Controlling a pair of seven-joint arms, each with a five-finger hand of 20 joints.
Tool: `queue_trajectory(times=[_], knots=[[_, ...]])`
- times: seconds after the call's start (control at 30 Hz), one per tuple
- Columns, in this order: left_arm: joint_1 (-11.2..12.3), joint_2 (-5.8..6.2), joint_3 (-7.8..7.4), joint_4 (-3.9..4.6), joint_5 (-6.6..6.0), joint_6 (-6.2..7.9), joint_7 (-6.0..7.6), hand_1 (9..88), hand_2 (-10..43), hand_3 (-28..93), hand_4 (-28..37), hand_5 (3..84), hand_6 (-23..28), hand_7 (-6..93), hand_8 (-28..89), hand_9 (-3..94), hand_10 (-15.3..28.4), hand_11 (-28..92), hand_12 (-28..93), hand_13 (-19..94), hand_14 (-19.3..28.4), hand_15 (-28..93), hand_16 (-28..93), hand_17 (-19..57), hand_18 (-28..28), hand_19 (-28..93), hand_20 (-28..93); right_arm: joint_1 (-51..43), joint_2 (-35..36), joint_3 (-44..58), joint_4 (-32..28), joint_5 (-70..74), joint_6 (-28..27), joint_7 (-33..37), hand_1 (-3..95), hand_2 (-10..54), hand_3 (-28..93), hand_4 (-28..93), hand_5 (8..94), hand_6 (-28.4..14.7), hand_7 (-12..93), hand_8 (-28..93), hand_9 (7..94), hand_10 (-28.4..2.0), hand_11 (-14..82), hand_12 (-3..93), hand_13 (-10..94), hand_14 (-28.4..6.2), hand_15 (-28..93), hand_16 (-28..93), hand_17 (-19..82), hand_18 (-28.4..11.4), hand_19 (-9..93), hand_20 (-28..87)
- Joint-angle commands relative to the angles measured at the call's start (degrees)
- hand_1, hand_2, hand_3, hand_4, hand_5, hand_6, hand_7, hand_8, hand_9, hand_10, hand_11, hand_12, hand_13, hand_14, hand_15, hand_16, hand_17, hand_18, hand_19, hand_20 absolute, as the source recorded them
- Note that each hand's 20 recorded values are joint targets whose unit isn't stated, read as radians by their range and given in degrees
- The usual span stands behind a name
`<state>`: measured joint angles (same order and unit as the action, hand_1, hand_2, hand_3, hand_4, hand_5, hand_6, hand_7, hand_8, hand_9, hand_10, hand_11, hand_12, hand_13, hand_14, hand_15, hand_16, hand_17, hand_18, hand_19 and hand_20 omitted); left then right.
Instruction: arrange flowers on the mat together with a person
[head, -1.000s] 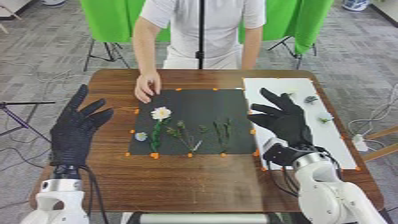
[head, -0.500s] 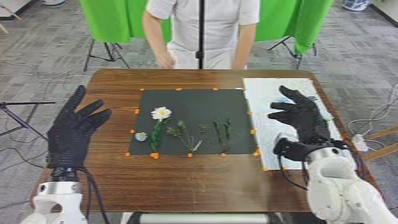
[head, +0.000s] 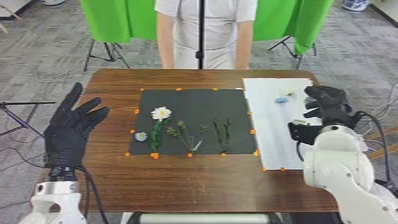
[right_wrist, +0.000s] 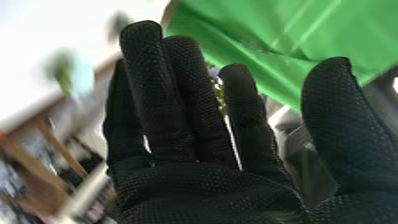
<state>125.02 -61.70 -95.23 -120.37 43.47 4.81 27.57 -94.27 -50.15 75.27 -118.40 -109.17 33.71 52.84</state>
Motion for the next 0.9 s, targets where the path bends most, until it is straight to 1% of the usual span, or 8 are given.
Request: queue_trajectory(times=[0.03, 0.13, 0.27, 0.43, 0.47, 0.53, 0.67, 0.9], knots=[[1.7, 0.90, 0.42, -0.62, -1.32, 1.84, 1.42, 22.3, 8.3, 74, -27.1, 29.6, 4.4, 10.8, -9, 36.2, 17.9, 22, 11, 32, 25.1, 47, -7, 2.2, 28.4, 77, -25, 8.8, 2.1, -4.1, 4.4, -17.5, -13.8, 17.7, 29.4, 5.9, 71, -22, 47.6, -2.8, 13, -12, 66.1, -19.7, 23.8, 14.6, 64, -17.6, 56, 10, 18, -26.4, 66, 16], [1.7, 1.35, 0.72, -0.68, -1.58, 2.14, 2.02, 22.3, 8.3, 74, -27.1, 29.6, 4.5, 10.7, -9, 36.2, 18.0, 22, 11, 32, 25.1, 47, -7, 2.2, 28.4, 77, -25, 10.4, 2.2, -4.6, 6.4, -17.8, -20.7, 20.3, 29.9, 5.1, 70, -21, 47.0, -4.1, 11, -11, 67.5, -20.8, 23.4, 14.8, 66, -18.4, 56, 10, 19, -28.2, 70, 11], [2.0, 1.63, 0.76, -0.83, -2.20, 2.12, 2.50, 22.3, 8.2, 74, -27.0, 29.6, 4.5, 10.8, -9, 36.2, 18.1, 22, 11, 32, 25.1, 47, -7, 2.2, 28.4, 77, -25, 13.6, 1.8, -5.9, 9.8, -14.7, -26.0, 22.0, 30.7, 3.6, 67, -21, 44.7, -5.4, 9, -11, 68.8, -23.0, 21.9, 14.6, 68, -19.8, 56, 10, 22, -28.4, 72, 8], [2.4, 2.45, 0.90, -1.10, -2.72, 2.73, 3.38, 22.3, 8.3, 74, -27.1, 29.6, 4.5, 10.9, -9, 36.3, 18.0, 22, 11, 32, 25.0, 47, -7, 2.2, 28.4, 77, -25, 18.3, 1.8, -9.7, 15.7, -10.5, -29.5, 21.7, 32.0, 1.0, 65, -20, 45.4, -6.5, 10, -10, 65.7, -25.3, 20.4, 14.4, 64, -22.8, 56, 10, 23, -28.4, 73, 5], [2.0, 2.36, 0.96, -0.91, -2.66, 2.50, 3.24, 22.3, 8.3, 74, -27.1, 29.6, 4.5, 10.9, -9, 36.3, 18.0, 22, 11, 32, 25.0, 47, -7, 2.2, 28.4, 77, -25, 19.0, 2.0, -10.5, 16.7, -9.8, -30.4, 21.9, 32.4, 0.6, 65, -20, 45.3, -6.4, 10, -10, 64.5, -25.8, 19.7, 14.2, 63, -23.4, 56, 9, 23, -28.4, 73, 4], [2.1, 2.52, 1.03, -1.14, -2.72, 2.72, 3.21, 22.3, 8.3, 74, -27.0, 29.5, 4.4, 11.0, -9, 36.3, 18.1, 22, 11, 32, 25.0, 47, -7, 2.2, 28.4, 77, -25, 20.1, 1.7, -11.8, 19.0, -9.0, -31.1, 21.6, 33.0, -0.2, 65, -20, 44.7, -6.0, 10, -10, 63.8, -26.1, 18.7, 13.8, 62, -23.5, 55, 9, 23, -28.4, 73, 3], [1.6, 2.67, 1.27, -1.06, -2.96, 2.79, 3.26, 22.3, 8.3, 74, -26.9, 29.5, 4.4, 11.0, -9, 36.3, 18.1, 22, 11, 32, 25.0, 47, -7, 2.2, 28.4, 77, -25, 23.2, 1.2, -14.8, 23.5, -8.1, -33.9, 21.5, 34.3, -1.4, 65, -20, 44.2, -5.4, 10, -10, 62.2, -26.4, 17.1, 13.4, 62, -23.3, 54, 8, 23, -28.4, 73, 0], [1.0, 2.63, 1.54, -1.03, -2.96, 2.43, 3.04, 22.3, 8.2, 74, -27.0, 29.5, 4.4, 11.1, -9, 36.3, 18.1, 22, 11, 32, 25.1, 47, -7, 2.2, 28.4, 77, -25, 24.8, 1.8, -17.0, 27.3, -5.9, -35.9, 21.1, 35.9, -3.0, 66, -21, 44.5, -5.2, 10, -10, 61.4, -26.5, 15.2, 13.0, 62, -22.8, 54, 7, 23, -28.4, 73, -2]])
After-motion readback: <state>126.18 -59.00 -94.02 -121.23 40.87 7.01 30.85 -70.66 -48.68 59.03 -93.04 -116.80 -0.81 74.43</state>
